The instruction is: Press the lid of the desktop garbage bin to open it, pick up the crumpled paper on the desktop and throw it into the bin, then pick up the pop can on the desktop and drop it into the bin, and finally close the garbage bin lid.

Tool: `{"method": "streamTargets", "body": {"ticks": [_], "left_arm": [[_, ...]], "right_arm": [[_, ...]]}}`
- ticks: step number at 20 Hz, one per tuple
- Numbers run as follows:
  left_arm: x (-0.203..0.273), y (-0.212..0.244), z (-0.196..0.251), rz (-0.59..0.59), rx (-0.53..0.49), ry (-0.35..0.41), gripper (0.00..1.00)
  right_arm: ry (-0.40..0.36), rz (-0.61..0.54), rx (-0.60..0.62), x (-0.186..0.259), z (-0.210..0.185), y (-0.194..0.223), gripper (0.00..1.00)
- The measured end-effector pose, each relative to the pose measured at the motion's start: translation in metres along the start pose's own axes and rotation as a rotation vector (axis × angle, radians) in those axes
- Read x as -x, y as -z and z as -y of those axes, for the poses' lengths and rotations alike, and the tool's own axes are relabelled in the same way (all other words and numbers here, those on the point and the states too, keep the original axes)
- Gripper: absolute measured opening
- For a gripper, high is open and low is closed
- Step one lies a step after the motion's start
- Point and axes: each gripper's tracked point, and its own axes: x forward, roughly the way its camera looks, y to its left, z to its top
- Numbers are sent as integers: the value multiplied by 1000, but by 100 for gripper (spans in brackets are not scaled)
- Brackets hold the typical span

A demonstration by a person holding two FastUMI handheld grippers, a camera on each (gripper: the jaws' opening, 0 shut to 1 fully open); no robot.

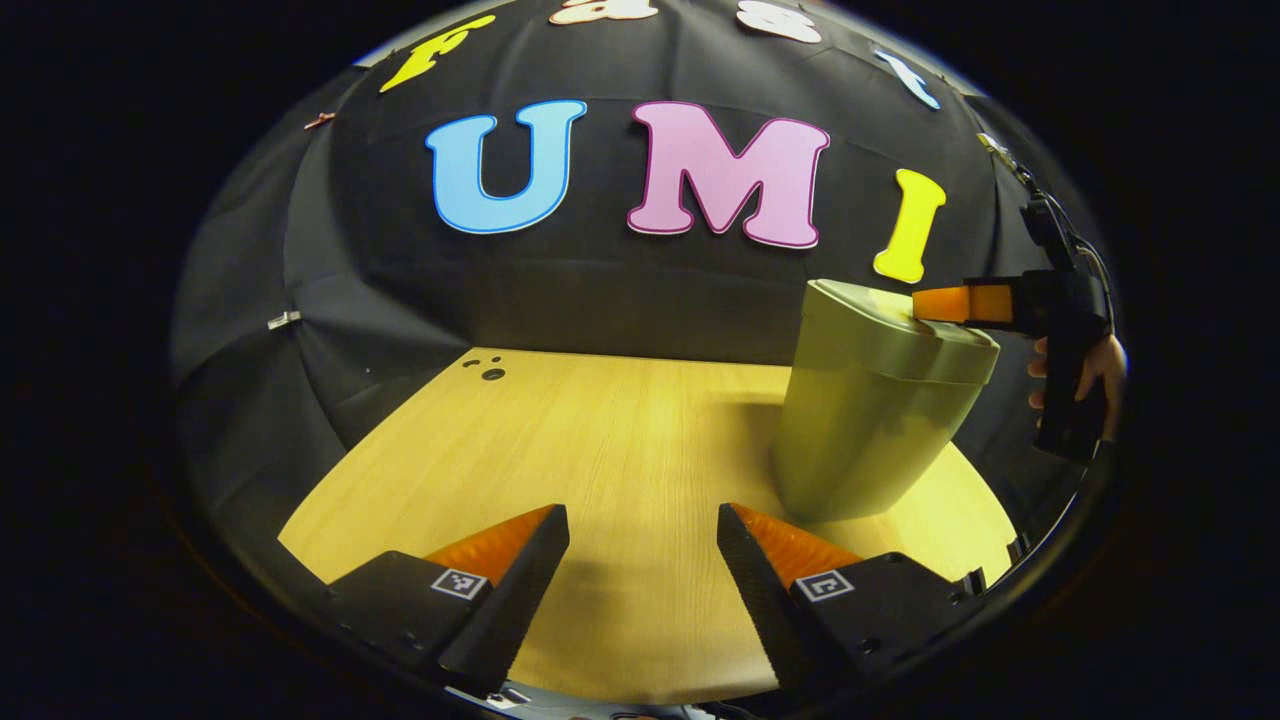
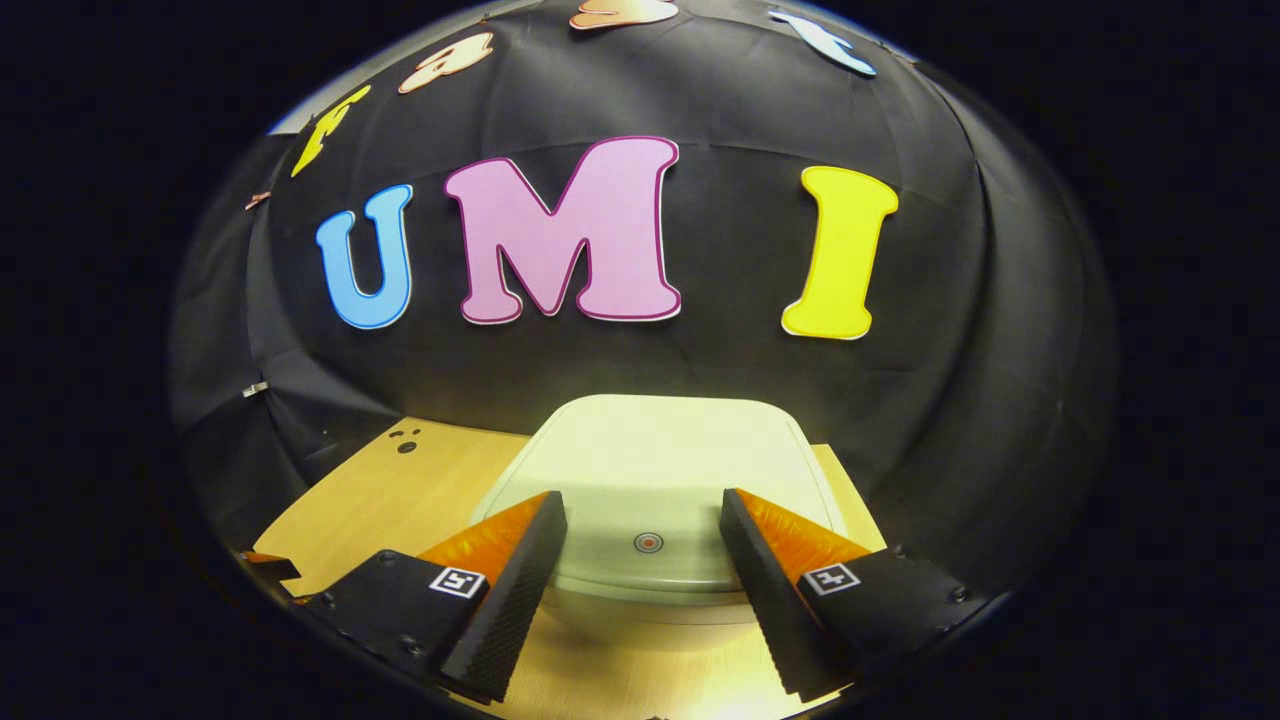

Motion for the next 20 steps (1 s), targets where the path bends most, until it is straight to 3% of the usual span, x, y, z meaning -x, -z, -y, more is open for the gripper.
{"method": "streamTargets", "body": {"ticks": [11,16,20], "left_arm": [[-8,-71,8,149,-43,28,96],[18,-109,3,234,-35,126,96],[48,-125,-23,321,-32,144,96]], "right_arm": [[-36,166,-26,35,-14,-24,98],[36,155,-28,69,-33,-12,98],[65,158,-43,99,-74,1,98]]}}
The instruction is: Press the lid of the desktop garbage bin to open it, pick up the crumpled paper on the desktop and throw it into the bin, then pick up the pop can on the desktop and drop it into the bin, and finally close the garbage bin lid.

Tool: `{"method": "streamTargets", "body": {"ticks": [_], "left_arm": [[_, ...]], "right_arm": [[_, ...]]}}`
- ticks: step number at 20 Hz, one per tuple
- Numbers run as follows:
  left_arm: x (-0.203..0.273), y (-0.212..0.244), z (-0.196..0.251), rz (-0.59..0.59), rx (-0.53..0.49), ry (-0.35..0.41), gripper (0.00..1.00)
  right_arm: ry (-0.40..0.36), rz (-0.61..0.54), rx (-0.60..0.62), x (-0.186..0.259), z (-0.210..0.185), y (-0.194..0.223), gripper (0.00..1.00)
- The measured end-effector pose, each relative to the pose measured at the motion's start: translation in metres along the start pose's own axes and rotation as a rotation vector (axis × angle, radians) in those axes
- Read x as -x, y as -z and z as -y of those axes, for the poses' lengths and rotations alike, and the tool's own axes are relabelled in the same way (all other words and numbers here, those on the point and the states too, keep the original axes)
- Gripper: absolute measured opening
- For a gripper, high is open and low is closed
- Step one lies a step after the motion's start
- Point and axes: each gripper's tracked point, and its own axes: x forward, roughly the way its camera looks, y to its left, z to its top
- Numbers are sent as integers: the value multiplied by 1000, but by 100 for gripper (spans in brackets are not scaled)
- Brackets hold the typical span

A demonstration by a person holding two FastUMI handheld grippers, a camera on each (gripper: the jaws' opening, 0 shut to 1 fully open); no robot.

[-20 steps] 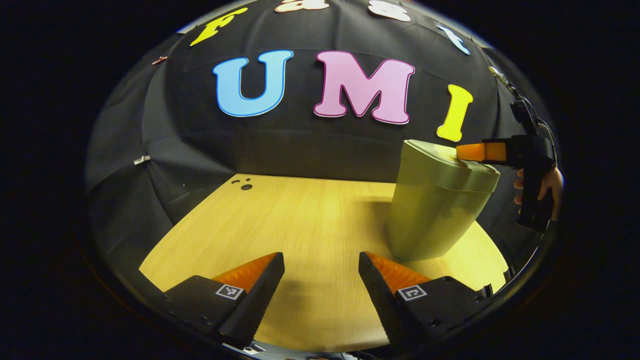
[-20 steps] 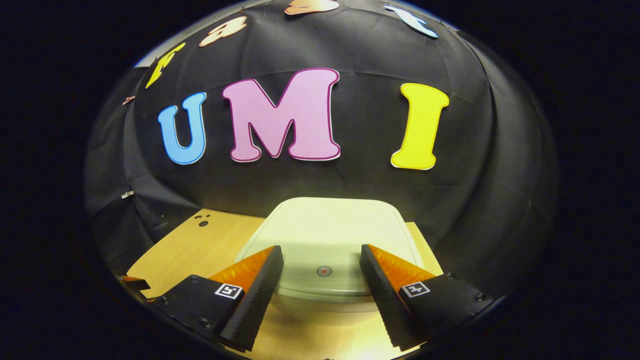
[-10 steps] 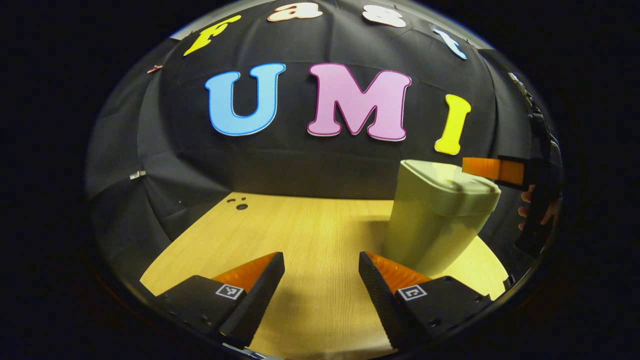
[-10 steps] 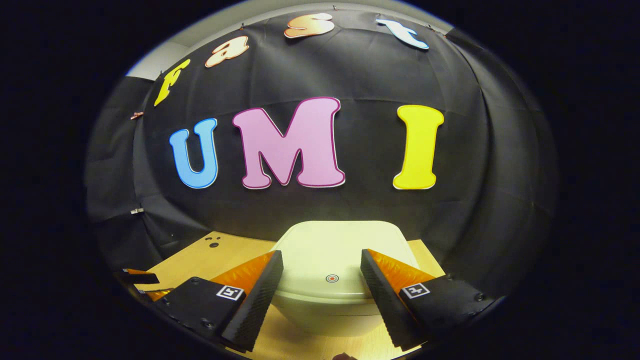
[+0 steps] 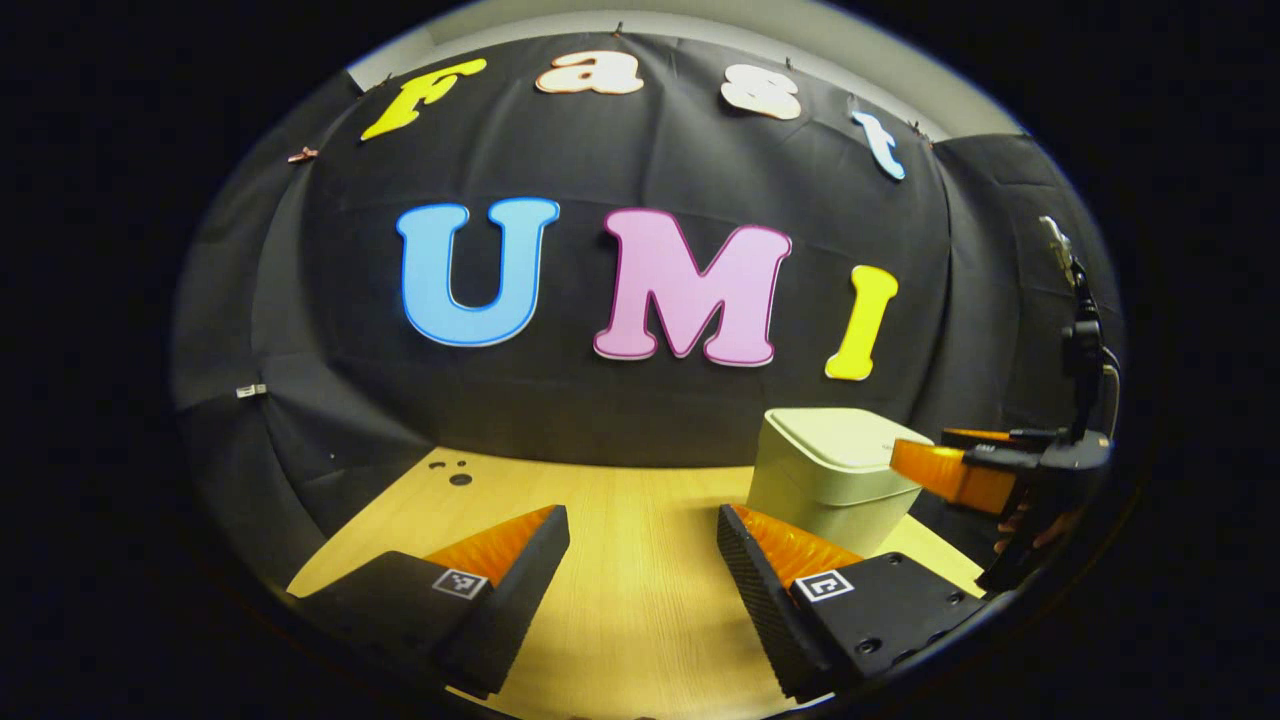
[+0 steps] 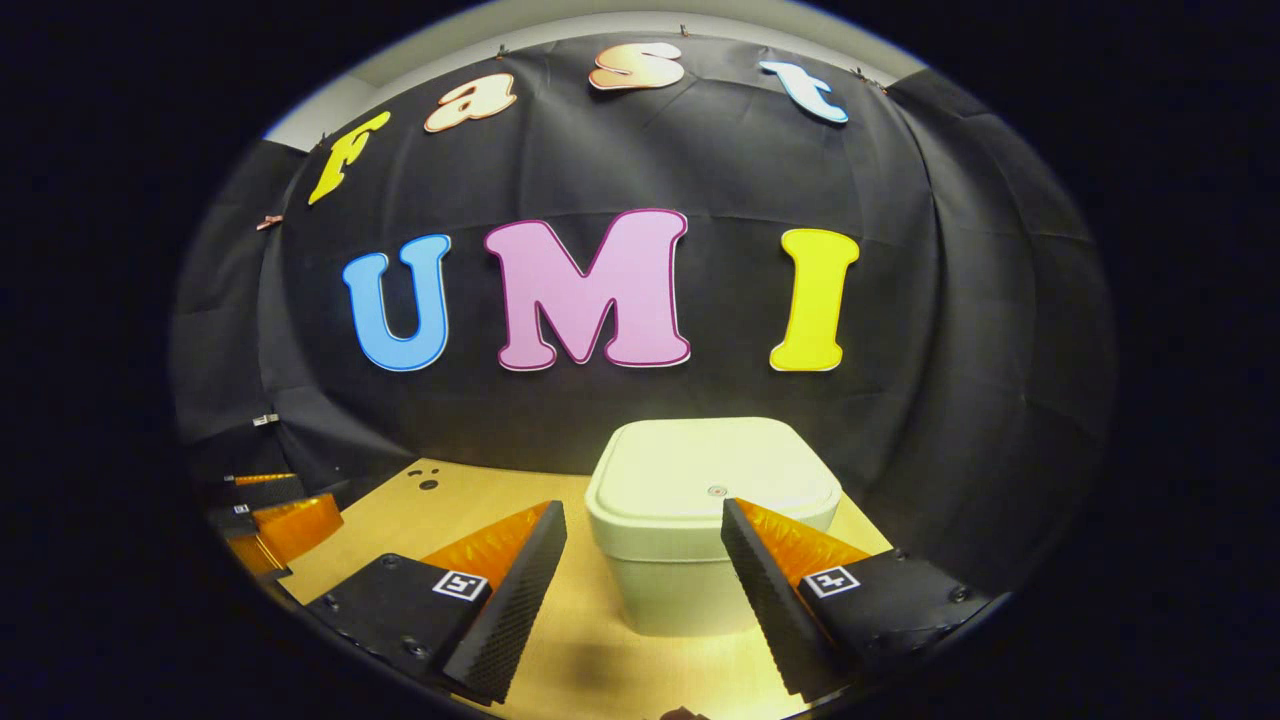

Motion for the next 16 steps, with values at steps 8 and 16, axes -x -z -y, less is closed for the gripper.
{"method": "streamTargets", "body": {"ticks": [8,16], "left_arm": [[61,35,-48,-19,-10,-26,96],[73,49,-70,-45,-39,-29,96]], "right_arm": [[-42,-56,7,66,-79,55,98],[-51,-81,16,88,-112,80,98]]}}
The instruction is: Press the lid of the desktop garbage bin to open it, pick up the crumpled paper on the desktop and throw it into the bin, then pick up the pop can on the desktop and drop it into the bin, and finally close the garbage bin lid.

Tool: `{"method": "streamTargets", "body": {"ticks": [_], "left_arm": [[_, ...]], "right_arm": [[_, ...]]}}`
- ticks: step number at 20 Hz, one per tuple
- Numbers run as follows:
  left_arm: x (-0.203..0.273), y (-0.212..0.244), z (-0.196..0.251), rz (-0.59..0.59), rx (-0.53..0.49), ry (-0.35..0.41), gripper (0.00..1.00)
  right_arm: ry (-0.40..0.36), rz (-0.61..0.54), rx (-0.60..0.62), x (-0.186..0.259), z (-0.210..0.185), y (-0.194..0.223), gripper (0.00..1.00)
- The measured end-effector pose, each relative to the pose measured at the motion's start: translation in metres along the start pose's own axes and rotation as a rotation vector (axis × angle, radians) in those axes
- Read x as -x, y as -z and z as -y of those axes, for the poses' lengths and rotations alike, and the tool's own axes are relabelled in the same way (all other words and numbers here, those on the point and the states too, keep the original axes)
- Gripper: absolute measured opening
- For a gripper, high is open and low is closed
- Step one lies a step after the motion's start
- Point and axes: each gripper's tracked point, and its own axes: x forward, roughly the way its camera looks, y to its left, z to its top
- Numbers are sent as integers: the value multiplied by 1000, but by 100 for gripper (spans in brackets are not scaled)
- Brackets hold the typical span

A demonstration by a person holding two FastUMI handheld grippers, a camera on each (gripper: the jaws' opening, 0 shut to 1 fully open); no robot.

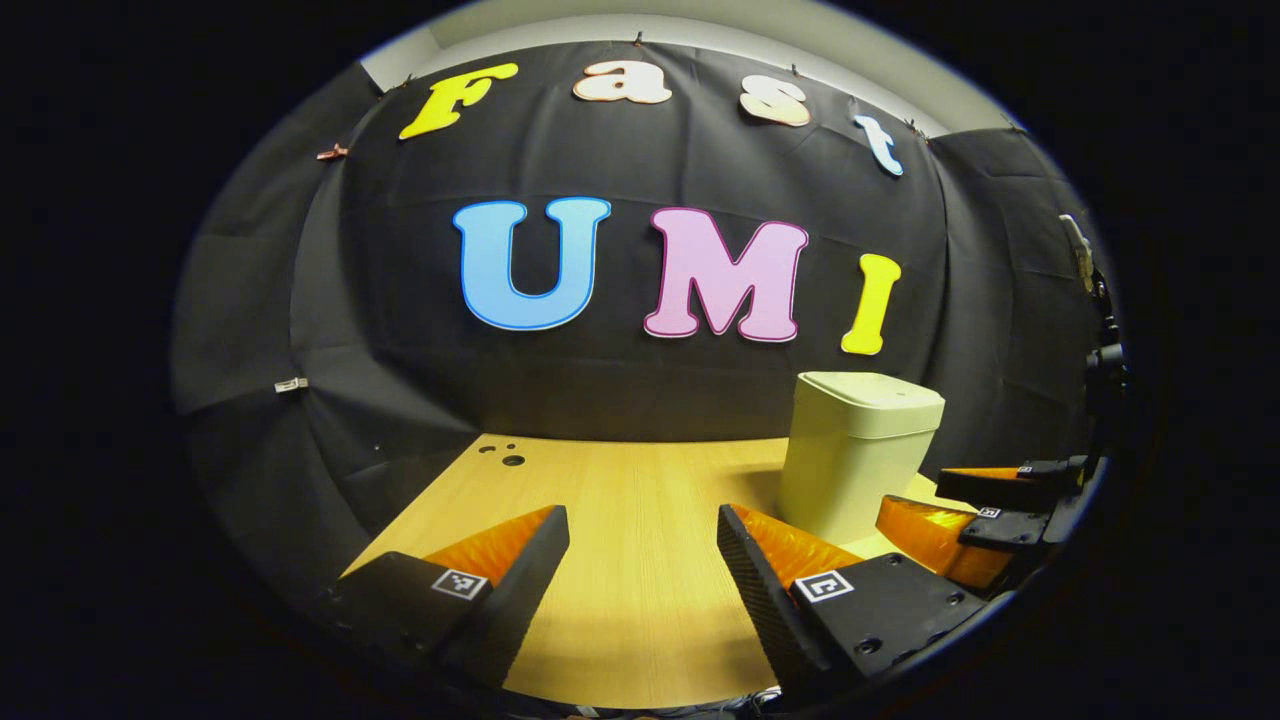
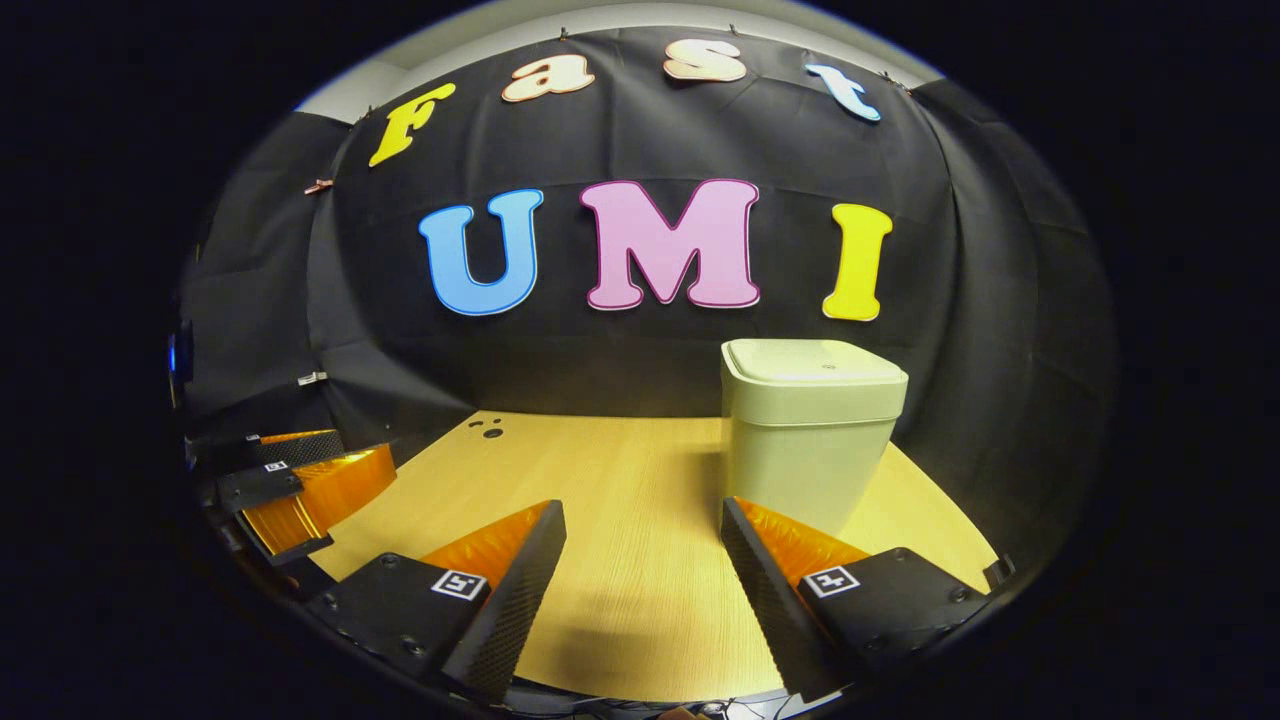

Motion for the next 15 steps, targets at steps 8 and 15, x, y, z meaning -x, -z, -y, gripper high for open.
{"method": "streamTargets", "body": {"ticks": [8,15], "left_arm": [[-10,8,13,-22,-6,54,96],[-19,12,26,-34,9,100,96]], "right_arm": [[54,-21,-26,7,15,9,98],[93,-27,-7,9,27,10,98]]}}
